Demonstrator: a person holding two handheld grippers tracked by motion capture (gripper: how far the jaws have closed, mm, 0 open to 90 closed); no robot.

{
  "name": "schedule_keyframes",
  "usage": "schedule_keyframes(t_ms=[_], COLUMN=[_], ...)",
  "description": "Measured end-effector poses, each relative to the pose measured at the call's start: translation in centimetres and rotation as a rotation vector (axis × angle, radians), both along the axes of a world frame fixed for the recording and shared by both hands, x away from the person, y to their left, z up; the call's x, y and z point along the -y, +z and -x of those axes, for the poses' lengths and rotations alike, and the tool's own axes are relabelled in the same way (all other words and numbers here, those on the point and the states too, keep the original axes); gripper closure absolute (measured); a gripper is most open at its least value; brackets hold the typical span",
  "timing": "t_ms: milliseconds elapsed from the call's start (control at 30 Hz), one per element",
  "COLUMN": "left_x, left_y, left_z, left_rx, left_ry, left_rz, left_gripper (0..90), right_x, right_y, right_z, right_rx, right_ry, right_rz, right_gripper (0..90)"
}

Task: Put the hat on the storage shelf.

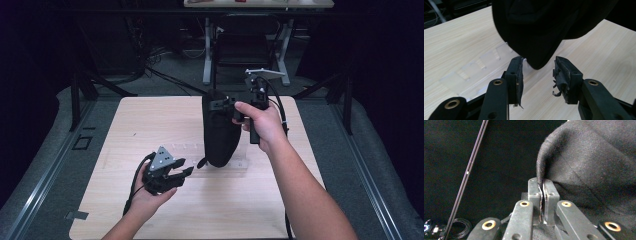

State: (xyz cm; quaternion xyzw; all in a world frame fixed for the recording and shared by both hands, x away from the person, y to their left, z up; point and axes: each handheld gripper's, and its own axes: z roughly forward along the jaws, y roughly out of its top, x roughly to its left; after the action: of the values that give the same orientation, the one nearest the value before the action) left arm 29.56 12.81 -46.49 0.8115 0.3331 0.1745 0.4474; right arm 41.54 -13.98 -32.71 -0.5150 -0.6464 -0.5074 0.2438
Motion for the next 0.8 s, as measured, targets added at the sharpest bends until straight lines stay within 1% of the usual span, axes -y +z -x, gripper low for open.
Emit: schedule_keyframes(t_ms=[267,333,400,567,667,733,800], left_x=[1.4,1.6,1.9,2.3,2.6,2.6,2.6], left_y=[-0.4,-0.4,-0.5,-0.7,-0.8,-0.8,-0.8], left_z=[-0.5,-0.6,-0.7,-0.8,-0.6,-0.6,-0.5], left_rx=[-0.011,-0.011,-0.009,-0.008,0.01,0.012,0.014], left_ry=[-0.019,-0.019,-0.013,-0.013,-0.009,-0.008,-0.008], left_rz=[-0.023,-0.021,-0.022,-0.036,-0.056,-0.057,-0.059], left_gripper=[63.4,65.0,69.8,80.6,82.7,82.9,83.2], right_x=[-0.8,-0.9,-1.1,-1.1,-1.0,-1.0,-0.9], right_y=[-0.1,-0.1,-0.1,-0.2,-0.2,-0.2,-0.1], right_z=[-0.1,-0.2,-0.2,0.0,0.1,0.1,0.1], right_rx=[-0.001,0.0,0.001,0.003,0.006,0.007,0.009], right_ry=[0.004,0.004,0.011,0.01,0.005,0.004,0.008], right_rz=[-0.009,-0.012,-0.013,-0.015,-0.016,-0.016,-0.02], right_gripper=[86.7,86.7,86.6,86.4,86.1,85.6,82.7])
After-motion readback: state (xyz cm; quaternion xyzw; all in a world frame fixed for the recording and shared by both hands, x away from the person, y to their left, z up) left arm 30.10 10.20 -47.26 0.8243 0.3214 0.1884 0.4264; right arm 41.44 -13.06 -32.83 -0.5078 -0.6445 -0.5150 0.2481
